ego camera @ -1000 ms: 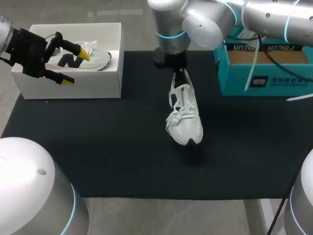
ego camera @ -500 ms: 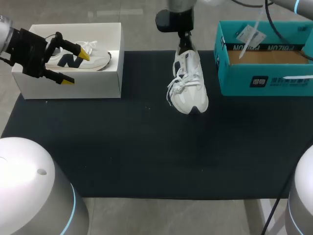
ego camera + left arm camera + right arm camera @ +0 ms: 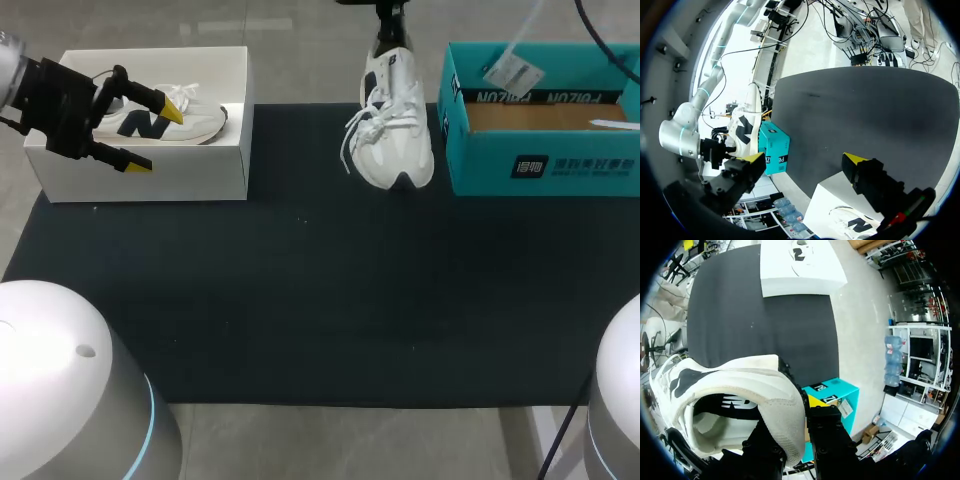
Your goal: Take the shoe out of the shoebox, open the shoe tongue, remove and reinsert the insole, then place the shoe into the shoebox
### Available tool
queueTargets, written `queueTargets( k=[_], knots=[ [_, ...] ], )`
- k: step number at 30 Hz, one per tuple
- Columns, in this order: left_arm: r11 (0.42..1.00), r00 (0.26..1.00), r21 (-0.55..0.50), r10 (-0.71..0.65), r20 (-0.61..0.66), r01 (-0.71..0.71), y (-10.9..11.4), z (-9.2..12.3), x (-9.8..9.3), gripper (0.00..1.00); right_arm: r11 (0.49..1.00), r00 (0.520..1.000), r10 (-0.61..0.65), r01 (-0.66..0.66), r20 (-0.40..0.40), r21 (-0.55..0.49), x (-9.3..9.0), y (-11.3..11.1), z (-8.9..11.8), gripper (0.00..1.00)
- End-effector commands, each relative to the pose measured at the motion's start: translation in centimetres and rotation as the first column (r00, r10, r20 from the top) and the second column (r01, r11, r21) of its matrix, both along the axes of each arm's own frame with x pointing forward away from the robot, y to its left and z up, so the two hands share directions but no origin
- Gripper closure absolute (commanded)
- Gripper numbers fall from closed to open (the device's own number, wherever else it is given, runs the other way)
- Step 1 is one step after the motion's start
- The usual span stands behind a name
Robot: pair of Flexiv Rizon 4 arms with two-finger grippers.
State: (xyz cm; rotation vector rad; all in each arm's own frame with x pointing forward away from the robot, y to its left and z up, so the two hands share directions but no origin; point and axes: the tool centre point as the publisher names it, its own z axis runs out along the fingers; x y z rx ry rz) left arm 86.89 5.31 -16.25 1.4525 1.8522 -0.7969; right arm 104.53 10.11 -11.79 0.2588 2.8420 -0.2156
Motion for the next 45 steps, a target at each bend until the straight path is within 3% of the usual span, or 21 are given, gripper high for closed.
queueTargets(
  k=[1,5,25,29,45],
  knots=[
    [1.0,1.0,0.004,0.001,0.0,-0.001,0.0,0.0,0.0,0.0,1.0,1.0,0.006,-0.006,-0.005,-0.008,-0.2,-0.4,2.1,1.0],
    [1.0,1.0,0.004,0.001,0.0,-0.001,0.0,0.0,0.0,0.0,0.999,1.0,-0.011,0.011,-0.003,-0.046,0.0,-0.3,2.5,1.0],
    [1.0,1.0,0.004,0.001,0.0,-0.001,0.0,0.0,0.0,0.0,1.0,1.0,-0.007,0.006,-0.011,-0.029,0.2,-0.6,2.6,1.0],
    [1.0,1.0,0.004,0.001,0.0,-0.001,0.0,0.0,0.0,0.0,1.0,1.0,-0.015,0.015,-0.015,-0.01,0.7,-2.4,2.8,1.0],
    [1.0,1.0,0.004,0.001,0.0,-0.001,0.0,0.0,0.0,0.0,0.987,0.991,-0.136,0.134,-0.011,-0.088,3.1,-15.0,1.6,1.0]
  ],
)
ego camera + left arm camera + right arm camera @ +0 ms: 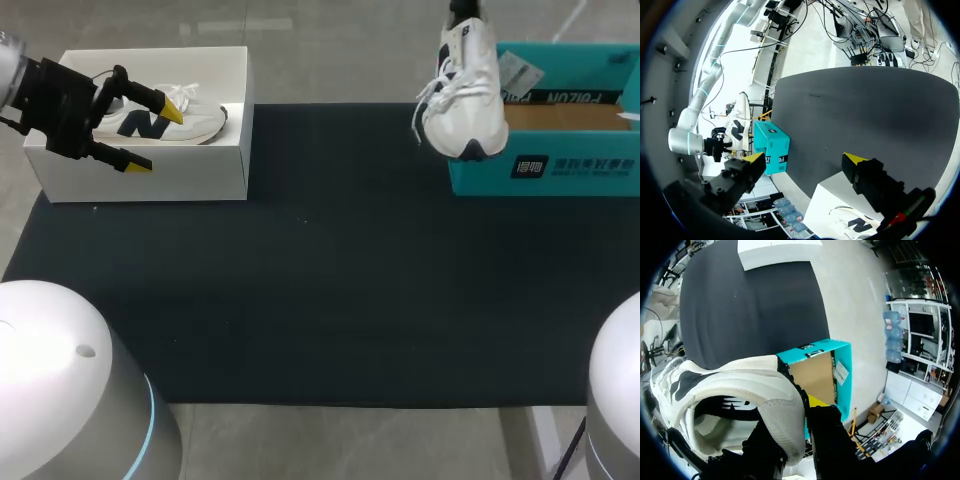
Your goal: Take the shoe out of the shoebox, open the shoe tongue, remove and reinsert the insole, then place the shoe into the shoebox
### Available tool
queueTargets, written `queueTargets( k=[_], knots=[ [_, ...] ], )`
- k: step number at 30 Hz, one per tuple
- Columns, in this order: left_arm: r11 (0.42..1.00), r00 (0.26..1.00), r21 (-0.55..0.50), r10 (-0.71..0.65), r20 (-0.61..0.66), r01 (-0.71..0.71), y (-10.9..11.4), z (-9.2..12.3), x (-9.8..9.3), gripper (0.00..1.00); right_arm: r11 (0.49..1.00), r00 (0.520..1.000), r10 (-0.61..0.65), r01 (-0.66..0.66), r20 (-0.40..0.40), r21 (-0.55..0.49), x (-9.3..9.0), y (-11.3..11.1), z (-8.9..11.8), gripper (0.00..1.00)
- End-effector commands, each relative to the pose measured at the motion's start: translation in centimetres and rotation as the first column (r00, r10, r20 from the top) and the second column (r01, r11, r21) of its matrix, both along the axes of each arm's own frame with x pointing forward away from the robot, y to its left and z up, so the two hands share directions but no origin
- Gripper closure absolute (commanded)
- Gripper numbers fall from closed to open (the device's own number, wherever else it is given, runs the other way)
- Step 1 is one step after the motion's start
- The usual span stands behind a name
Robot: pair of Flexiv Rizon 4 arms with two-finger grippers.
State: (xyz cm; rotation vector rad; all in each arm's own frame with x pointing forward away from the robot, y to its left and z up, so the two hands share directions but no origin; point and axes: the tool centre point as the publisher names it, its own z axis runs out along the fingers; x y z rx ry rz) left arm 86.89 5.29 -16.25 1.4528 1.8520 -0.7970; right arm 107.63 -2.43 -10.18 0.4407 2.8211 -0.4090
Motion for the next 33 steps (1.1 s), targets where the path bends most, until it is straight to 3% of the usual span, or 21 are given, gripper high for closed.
queueTargets(
  k=[1,7,11,13,33],
  knots=[
    [1.0,1.0,0.004,0.001,0.0,-0.001,0.0,0.0,0.0,0.0,1.0,1.0,0.009,-0.009,0.006,0.024,0.1,-3.0,-0.1,1.0],
    [1.0,1.0,0.004,0.001,0.0,-0.001,0.0,0.0,0.0,0.0,0.998,0.999,0.031,-0.031,-0.011,0.054,0.4,-6.1,-0.7,1.0],
    [1.0,1.0,0.004,0.001,0.0,-0.001,0.0,0.0,0.0,0.0,0.995,0.995,0.072,-0.076,0.068,0.066,0.1,-7.9,-0.7,1.0],
    [1.0,1.0,0.004,0.001,0.0,-0.001,0.0,0.0,0.0,0.0,0.995,0.997,0.002,-0.009,0.074,0.103,0.4,-8.7,-0.3,1.0],
    [1.0,1.0,0.004,0.001,0.0,-0.001,0.0,0.0,0.0,0.0,0.996,0.997,0.014,-0.02,0.071,0.09,0.4,-8.8,-0.5,1.0]
  ],
)
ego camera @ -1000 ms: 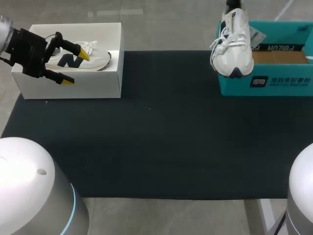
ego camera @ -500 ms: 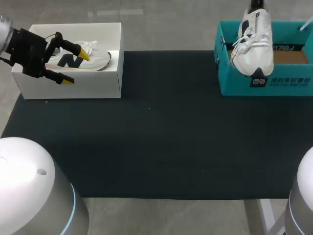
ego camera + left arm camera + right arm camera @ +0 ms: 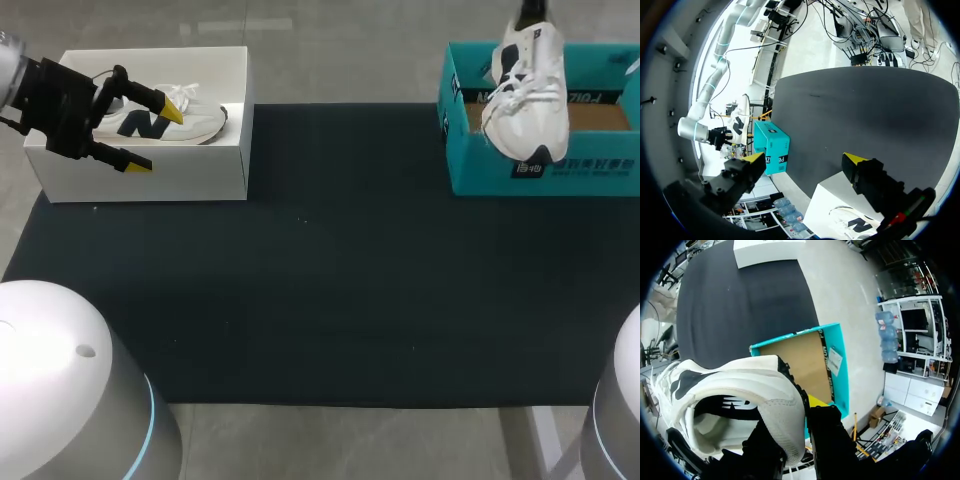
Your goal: Take the shoe out of the shoebox, open the shoe tongue, remove and reinsert the insole, then place the shoe into the shoebox
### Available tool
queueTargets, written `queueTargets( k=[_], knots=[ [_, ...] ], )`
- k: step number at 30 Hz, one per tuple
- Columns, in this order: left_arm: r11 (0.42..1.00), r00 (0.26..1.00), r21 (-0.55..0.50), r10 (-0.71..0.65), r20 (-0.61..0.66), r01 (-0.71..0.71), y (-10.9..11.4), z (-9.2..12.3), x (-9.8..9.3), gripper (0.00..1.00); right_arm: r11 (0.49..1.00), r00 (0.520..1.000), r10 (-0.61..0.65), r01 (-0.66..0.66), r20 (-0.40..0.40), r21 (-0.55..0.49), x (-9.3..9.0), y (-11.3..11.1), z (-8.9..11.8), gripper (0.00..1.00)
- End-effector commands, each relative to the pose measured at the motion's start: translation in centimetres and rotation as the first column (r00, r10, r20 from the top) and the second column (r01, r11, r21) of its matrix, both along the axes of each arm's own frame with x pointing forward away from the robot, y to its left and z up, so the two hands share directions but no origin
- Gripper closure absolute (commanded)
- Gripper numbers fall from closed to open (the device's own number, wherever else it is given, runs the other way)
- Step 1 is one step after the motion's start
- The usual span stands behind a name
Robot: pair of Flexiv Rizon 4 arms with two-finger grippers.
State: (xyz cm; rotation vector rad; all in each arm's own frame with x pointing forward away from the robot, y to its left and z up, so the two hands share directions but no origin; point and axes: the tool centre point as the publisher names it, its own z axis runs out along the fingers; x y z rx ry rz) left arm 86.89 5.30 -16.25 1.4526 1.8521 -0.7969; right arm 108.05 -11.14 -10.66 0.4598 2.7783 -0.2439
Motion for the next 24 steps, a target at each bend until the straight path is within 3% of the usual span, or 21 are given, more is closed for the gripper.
queueTargets(
  k=[1,9,17,24],
  knots=[
    [1.0,1.0,0.004,0.001,0.0,-0.001,0.0,0.0,0.0,0.0,0.999,1.0,0.027,-0.027,0.008,-0.021,-0.1,-0.5,-0.1,1.0],
    [1.0,1.0,0.004,0.001,0.0,-0.001,0.0,0.0,0.0,0.0,0.99,0.999,0.045,-0.043,0.013,-0.138,0.3,-6.2,-1.8,1.0],
    [1.0,1.0,0.004,0.001,0.0,-0.001,0.0,0.0,0.0,0.0,0.973,0.998,0.067,-0.063,0.011,-0.224,0.8,-11.5,-1.9,1.0],
    [1.0,1.0,0.004,0.001,0.0,-0.001,0.0,0.0,0.0,0.0,0.963,0.998,0.061,-0.067,-0.033,-0.261,2.6,-15.4,-3.5,1.0]
  ],
)
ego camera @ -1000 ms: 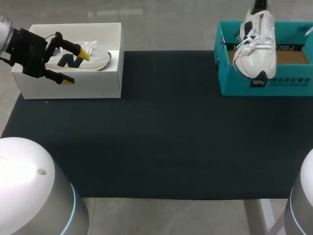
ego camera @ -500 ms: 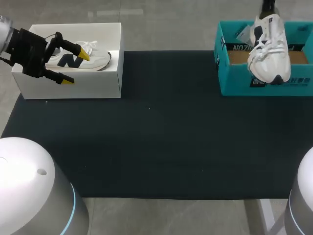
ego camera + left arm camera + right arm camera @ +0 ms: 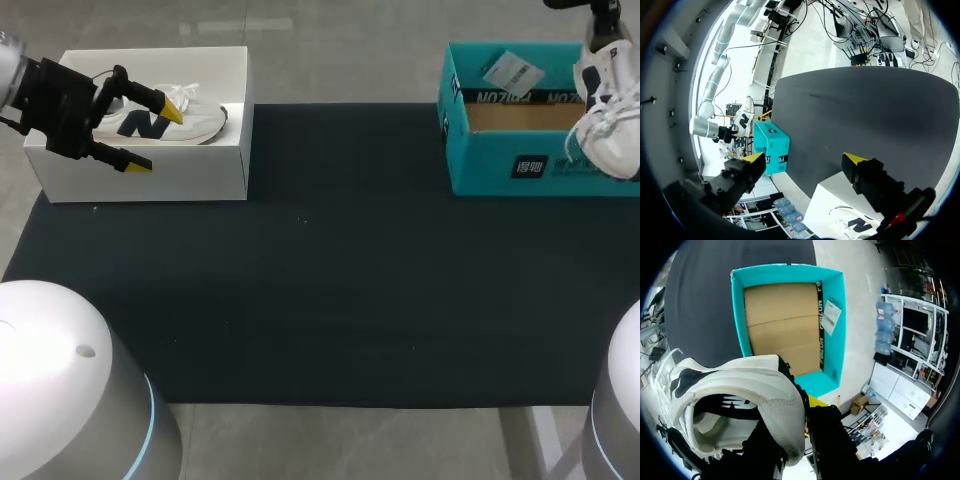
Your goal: Take the shoe out of the shoebox, open the shoe tongue, remove and reinsert the insole, then place the shoe into the shoebox
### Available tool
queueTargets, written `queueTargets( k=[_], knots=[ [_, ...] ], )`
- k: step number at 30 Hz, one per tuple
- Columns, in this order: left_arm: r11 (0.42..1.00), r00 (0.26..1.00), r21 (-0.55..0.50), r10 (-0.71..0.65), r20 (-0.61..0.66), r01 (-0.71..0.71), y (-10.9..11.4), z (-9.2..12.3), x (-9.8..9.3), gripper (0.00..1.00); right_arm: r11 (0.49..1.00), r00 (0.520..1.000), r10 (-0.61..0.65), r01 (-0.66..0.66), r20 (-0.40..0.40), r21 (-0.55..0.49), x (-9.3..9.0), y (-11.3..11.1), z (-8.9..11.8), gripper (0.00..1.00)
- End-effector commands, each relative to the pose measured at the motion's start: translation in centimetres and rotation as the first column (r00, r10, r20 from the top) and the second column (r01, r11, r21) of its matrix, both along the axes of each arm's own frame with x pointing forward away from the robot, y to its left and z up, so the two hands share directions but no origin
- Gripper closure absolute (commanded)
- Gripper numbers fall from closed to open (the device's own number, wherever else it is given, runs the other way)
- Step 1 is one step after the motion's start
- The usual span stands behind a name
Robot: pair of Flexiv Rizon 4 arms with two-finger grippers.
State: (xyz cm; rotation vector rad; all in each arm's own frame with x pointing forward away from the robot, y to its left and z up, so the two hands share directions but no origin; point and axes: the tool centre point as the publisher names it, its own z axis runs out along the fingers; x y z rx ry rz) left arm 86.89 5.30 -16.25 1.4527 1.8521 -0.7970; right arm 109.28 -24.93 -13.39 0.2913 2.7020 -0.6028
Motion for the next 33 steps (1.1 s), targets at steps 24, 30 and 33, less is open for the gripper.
queueTargets(
  k=[24,30,33],
  knots=[
    [1.0,1.0,0.003,0.001,0.0,-0.001,0.0,0.0,0.0,0.0,0.981,0.994,-0.081,0.092,-0.069,0.169,1.9,-5.4,-1.4,1.0],
    [1.0,1.0,0.003,0.001,0.0,-0.001,0.0,0.0,0.0,0.0,0.986,0.994,-0.073,0.084,-0.081,0.144,1.8,-6.4,-1.8,1.0],
    [1.0,1.0,0.003,0.001,0.0,-0.001,0.0,0.0,0.0,0.0,0.987,0.993,-0.089,0.098,-0.081,0.127,2.0,-7.0,-2.1,1.0]
  ],
)
